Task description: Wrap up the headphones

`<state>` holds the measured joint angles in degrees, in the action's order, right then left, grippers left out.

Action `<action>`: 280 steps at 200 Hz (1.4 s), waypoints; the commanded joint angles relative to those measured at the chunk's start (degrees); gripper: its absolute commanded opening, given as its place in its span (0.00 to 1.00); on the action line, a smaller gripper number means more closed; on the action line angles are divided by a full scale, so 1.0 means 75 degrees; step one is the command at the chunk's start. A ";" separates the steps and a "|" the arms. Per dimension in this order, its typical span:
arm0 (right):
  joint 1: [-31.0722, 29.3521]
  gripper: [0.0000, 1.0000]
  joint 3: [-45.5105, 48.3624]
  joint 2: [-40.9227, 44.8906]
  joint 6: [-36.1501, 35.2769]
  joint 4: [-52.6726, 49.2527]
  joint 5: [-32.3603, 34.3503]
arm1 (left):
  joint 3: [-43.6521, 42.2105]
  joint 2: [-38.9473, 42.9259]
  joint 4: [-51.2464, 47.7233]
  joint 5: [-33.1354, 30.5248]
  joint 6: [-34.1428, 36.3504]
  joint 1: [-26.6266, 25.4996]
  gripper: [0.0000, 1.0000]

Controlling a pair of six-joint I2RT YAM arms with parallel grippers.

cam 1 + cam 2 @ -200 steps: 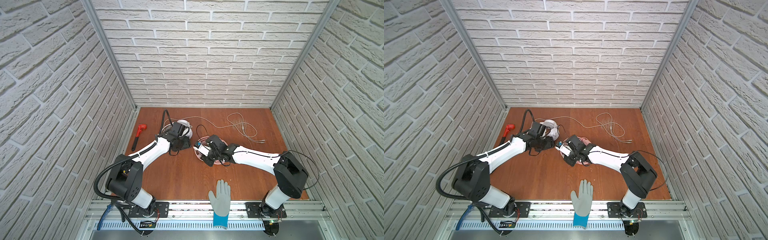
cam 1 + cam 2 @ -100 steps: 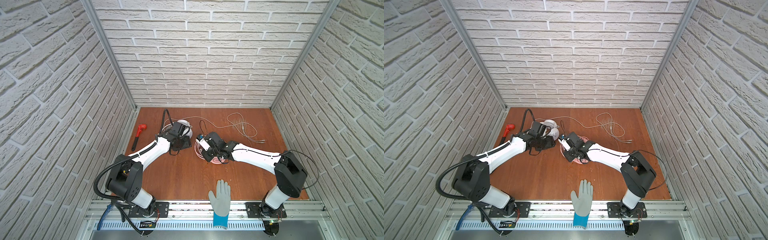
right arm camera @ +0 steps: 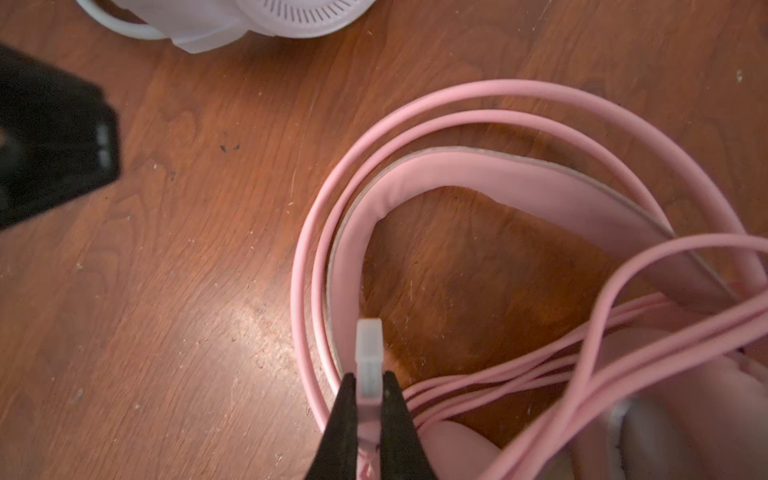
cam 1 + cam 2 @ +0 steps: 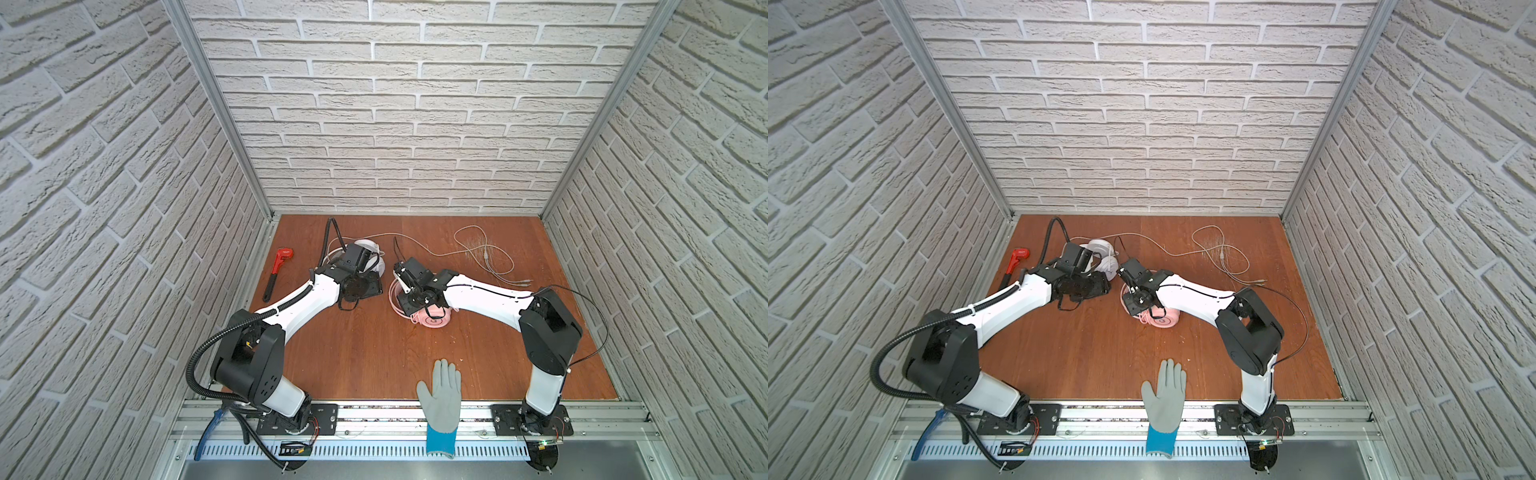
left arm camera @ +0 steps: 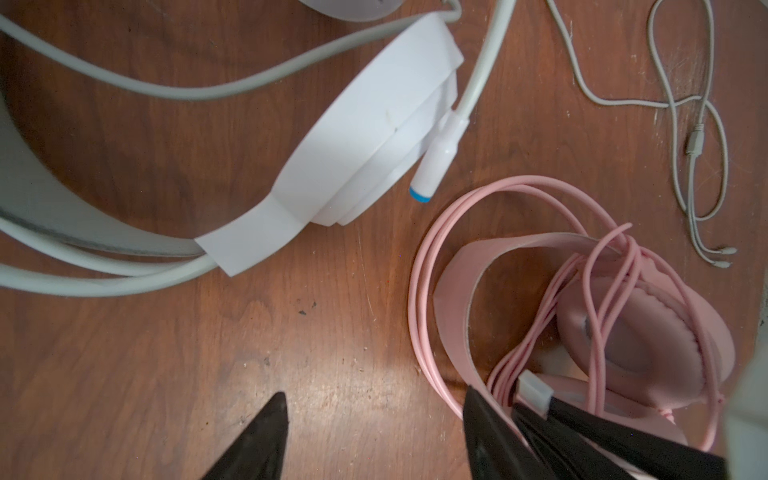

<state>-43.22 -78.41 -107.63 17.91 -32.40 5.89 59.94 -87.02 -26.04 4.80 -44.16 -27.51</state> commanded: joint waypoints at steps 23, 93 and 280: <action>0.0207 0.06 -0.0756 -0.0706 0.0218 -0.0953 0.0194 | -0.0059 0.0345 -0.0014 -0.0160 0.0076 -0.0024 0.67; 0.0360 0.08 -0.1457 -0.1484 -0.0568 -0.1913 -0.0369 | 0.0054 0.0266 -0.0096 -0.0150 0.0087 -0.0015 0.67; 0.0618 0.31 -0.1918 -0.0895 -0.0493 -0.2242 0.0044 | 0.0468 0.0084 -0.0242 -0.0068 0.0157 -0.0030 0.67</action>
<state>-38.87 -91.26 -117.58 13.32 -47.57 4.32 61.71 -86.21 -27.20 4.34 -43.57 -27.51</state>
